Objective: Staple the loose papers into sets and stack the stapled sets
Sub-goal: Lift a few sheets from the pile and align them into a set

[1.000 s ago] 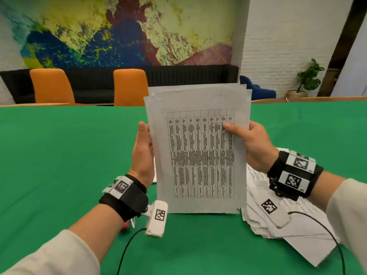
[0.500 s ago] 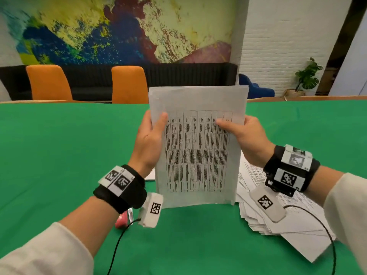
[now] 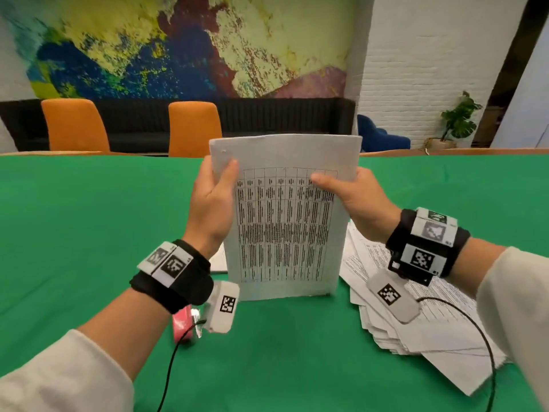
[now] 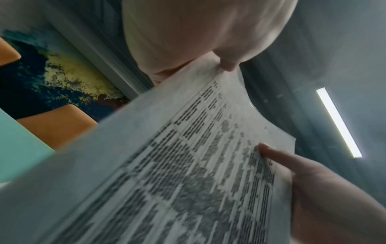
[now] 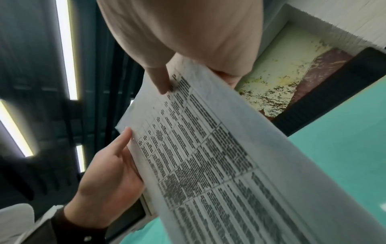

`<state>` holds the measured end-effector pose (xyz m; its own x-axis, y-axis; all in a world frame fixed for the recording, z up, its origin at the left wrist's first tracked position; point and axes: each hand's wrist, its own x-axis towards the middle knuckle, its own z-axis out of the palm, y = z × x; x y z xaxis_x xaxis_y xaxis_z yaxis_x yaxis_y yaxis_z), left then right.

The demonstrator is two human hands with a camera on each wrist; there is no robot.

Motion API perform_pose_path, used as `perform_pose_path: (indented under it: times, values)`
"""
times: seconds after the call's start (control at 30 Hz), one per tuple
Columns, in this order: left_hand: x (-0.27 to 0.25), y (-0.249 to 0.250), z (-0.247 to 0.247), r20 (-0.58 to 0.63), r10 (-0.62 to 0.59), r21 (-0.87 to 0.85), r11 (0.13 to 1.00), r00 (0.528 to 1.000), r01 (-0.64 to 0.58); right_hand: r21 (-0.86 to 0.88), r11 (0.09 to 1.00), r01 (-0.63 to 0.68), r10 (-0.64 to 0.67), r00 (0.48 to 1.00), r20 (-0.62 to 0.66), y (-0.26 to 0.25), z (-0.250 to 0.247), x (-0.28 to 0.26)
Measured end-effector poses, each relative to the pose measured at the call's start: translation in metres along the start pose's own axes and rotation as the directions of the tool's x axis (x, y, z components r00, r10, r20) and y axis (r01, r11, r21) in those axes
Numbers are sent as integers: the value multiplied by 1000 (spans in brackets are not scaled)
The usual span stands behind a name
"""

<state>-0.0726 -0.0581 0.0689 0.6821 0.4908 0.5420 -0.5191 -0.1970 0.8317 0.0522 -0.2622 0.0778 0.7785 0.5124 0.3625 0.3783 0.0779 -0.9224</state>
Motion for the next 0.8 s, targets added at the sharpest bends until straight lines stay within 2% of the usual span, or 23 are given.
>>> perform_pose_path:
  times: [0.13,0.2,0.27,0.4,0.47,0.67,0.8]
  values:
    - [20,23,5,-59,60,-19,998,996,-62,46,988,147,-144,987,-74,-23,5,9]
    - [28,33,6,-57,93,-17,995,994,-95,98,979,177,-165,980,-114,-35,2,16]
    - [26,30,5,-56,76,-15,997,996,-77,126,980,154,-140,983,-117,-34,0,17]
    - [-3,-5,-2,-38,-35,52,998,999,37,83,996,22,-17,998,-61,-2,2,0]
    - [-8,-12,-1,-15,-63,38,997,998,64,119,993,-18,25,998,-51,3,5,-6]
    - [21,14,7,-29,-5,-20,1000,1000,4,172,983,63,-39,990,-136,-19,4,10]
    - [6,-5,1,16,-113,43,993,993,112,109,994,-11,18,998,-68,-2,4,3]
